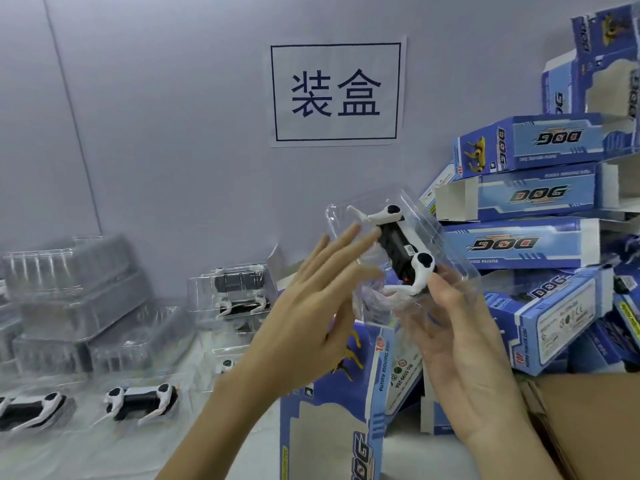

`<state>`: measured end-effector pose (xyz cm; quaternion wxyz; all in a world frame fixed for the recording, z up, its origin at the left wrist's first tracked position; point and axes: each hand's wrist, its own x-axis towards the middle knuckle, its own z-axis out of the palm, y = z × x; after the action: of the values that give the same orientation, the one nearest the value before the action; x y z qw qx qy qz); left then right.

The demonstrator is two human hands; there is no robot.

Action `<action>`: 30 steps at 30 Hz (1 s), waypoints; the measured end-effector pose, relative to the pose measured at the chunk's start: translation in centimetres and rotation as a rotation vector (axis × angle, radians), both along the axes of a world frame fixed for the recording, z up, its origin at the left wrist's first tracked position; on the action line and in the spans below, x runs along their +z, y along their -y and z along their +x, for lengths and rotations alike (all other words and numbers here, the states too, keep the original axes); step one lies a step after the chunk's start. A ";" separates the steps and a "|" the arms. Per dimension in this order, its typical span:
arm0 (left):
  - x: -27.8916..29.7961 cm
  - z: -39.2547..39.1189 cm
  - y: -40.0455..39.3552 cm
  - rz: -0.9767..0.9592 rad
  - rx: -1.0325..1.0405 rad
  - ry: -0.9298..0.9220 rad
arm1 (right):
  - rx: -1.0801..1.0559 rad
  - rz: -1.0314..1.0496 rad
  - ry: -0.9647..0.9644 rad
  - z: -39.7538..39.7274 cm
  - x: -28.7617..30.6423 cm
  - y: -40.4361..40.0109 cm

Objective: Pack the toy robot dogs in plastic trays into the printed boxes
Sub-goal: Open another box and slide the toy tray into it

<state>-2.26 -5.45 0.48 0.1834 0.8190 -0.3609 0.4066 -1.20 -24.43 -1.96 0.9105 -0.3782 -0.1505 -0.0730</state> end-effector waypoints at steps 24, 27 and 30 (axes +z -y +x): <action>-11.5 -1.0 -6.5 -0.832 -0.315 -0.906 | 0.185 -0.149 0.021 3.9 0.4 6.2; -11.6 -1.7 -7.4 -0.850 -0.352 -0.936 | 0.318 -0.378 0.013 4.1 0.6 6.1; -11.4 -2.2 -7.7 -0.819 -0.379 -0.928 | 0.425 -0.566 -0.003 4.4 1.2 6.3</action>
<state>-4.45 2.29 -10.88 0.6865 0.6956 -0.1979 0.0755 3.16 -30.69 -0.79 0.7646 -0.5759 -0.2389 0.1633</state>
